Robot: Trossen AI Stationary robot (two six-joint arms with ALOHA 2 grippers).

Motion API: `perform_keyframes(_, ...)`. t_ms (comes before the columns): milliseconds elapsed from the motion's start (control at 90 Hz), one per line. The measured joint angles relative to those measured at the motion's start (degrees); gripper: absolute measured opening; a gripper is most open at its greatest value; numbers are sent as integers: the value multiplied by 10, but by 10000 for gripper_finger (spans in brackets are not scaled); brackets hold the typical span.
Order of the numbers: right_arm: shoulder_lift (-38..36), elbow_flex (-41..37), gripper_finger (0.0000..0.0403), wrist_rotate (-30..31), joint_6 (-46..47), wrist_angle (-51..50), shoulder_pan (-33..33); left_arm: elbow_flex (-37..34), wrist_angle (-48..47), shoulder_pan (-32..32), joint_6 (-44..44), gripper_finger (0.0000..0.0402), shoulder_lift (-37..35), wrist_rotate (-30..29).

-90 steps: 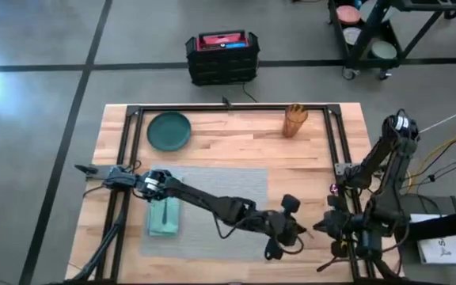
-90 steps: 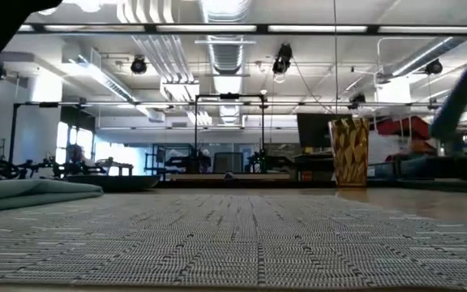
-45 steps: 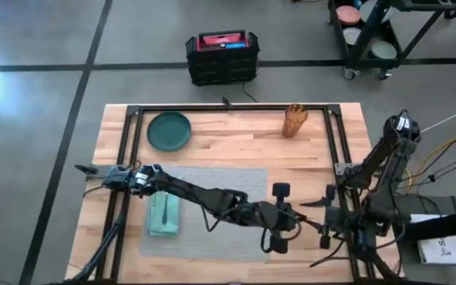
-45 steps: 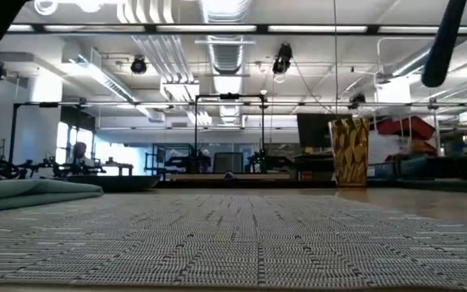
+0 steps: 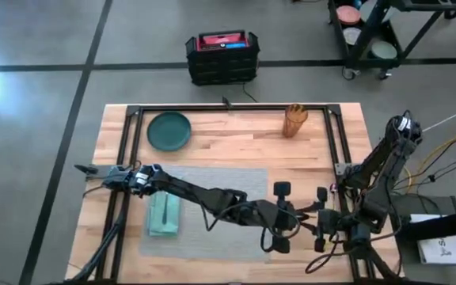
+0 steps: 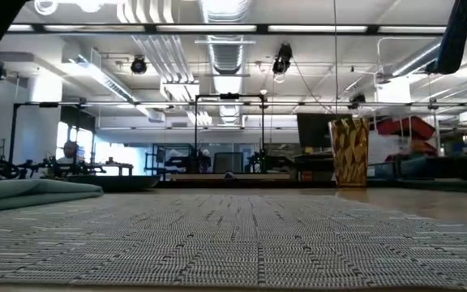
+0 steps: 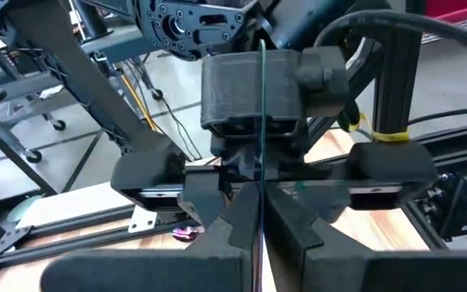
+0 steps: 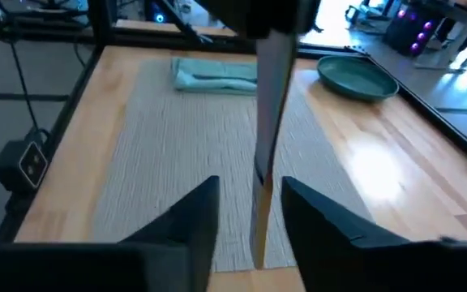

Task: Set table place
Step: Put the blue table knife on the right of the gray tablemat

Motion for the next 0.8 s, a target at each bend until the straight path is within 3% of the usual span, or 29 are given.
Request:
perform_keyframes(122,0,0,11,5,-25,0,0,0,0,0,0,0,0,0)
perform_keyframes(656,0,0,2,1,-33,2,-14,0,-6,2,1,1,-2,0)
perform_keyframes(800,0,0,1,0,-31,2,-14,0,-7,3,2,34,-3,0)
